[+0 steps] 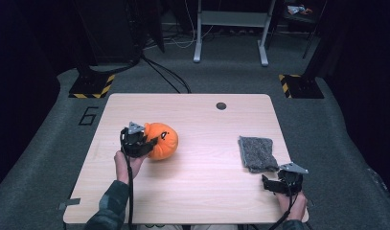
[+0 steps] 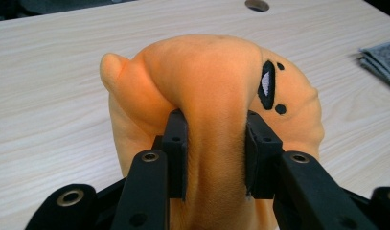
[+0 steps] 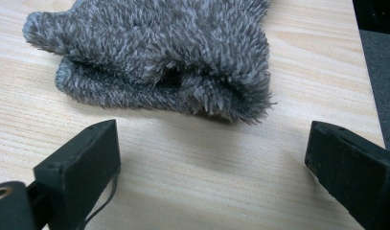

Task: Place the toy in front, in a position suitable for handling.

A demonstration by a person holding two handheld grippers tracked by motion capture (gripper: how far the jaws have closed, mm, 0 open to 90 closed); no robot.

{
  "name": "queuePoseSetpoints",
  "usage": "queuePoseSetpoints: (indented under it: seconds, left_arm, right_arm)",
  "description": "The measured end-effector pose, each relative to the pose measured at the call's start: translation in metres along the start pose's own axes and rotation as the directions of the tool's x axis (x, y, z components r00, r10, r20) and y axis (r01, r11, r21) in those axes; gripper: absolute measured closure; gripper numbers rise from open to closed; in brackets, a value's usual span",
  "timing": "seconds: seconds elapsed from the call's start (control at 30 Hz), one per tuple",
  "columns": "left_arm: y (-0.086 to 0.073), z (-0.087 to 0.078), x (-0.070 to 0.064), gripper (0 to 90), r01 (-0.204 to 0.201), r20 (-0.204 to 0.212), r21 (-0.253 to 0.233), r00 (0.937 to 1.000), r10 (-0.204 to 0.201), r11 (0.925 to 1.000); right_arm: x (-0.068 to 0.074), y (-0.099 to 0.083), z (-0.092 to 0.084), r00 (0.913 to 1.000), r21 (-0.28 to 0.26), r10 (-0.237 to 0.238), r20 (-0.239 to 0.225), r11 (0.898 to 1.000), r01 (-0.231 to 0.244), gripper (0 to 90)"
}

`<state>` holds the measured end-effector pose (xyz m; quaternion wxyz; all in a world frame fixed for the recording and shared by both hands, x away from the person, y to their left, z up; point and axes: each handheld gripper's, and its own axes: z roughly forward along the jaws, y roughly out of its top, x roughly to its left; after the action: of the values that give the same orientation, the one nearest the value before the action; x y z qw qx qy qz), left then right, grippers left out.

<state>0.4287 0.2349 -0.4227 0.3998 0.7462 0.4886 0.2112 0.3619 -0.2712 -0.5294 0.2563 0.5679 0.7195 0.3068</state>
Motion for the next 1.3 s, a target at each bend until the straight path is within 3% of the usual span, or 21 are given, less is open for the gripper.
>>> queuePoseSetpoints:
  seconds: [0.1,0.6,0.87,0.97,1.1,1.17,1.3]
  left_arm:
    - [0.003,0.003,-0.008,67.0,0.006,0.001,-0.017,1.0000,-0.006,0.9998]
    - [0.004,0.023,-0.048,65.7,0.039,0.046,-0.008,0.9982,-0.039,0.9992]
    - [-0.002,0.035,-0.073,64.6,0.064,0.089,-0.005,0.9940,-0.064,0.9979]
    - [-0.003,0.038,-0.078,64.3,0.063,0.091,0.001,0.9938,-0.063,0.9980]
    - [-0.013,0.051,-0.089,62.8,0.020,0.085,0.044,0.9961,-0.023,0.9988]
    - [-0.017,0.051,-0.090,62.0,0.021,0.075,0.032,0.9969,-0.023,0.9993]
    - [-0.015,0.050,-0.089,50.3,0.001,0.066,0.046,0.9978,-0.004,0.9989]
  right_arm:
    - [0.000,0.000,0.000,1.0000,0.002,0.003,0.000,1.000,-0.003,4.1]
    - [0.000,0.000,0.000,1.0000,0.001,0.003,0.003,1.000,-0.003,4.1]
    - [0.000,0.000,0.000,1.0000,0.001,0.000,0.005,1.000,0.000,4.2]
    - [0.000,0.000,0.000,1.0000,0.001,0.001,0.005,1.000,-0.001,4.3]
    - [0.001,0.000,-0.001,1.0000,0.002,0.004,0.006,1.000,-0.004,4.3]
    - [0.001,0.000,-0.001,1.0000,0.002,0.004,0.006,1.000,-0.004,4.3]
    - [0.000,0.000,0.000,1.0000,0.001,0.001,0.004,1.000,-0.001,4.3]
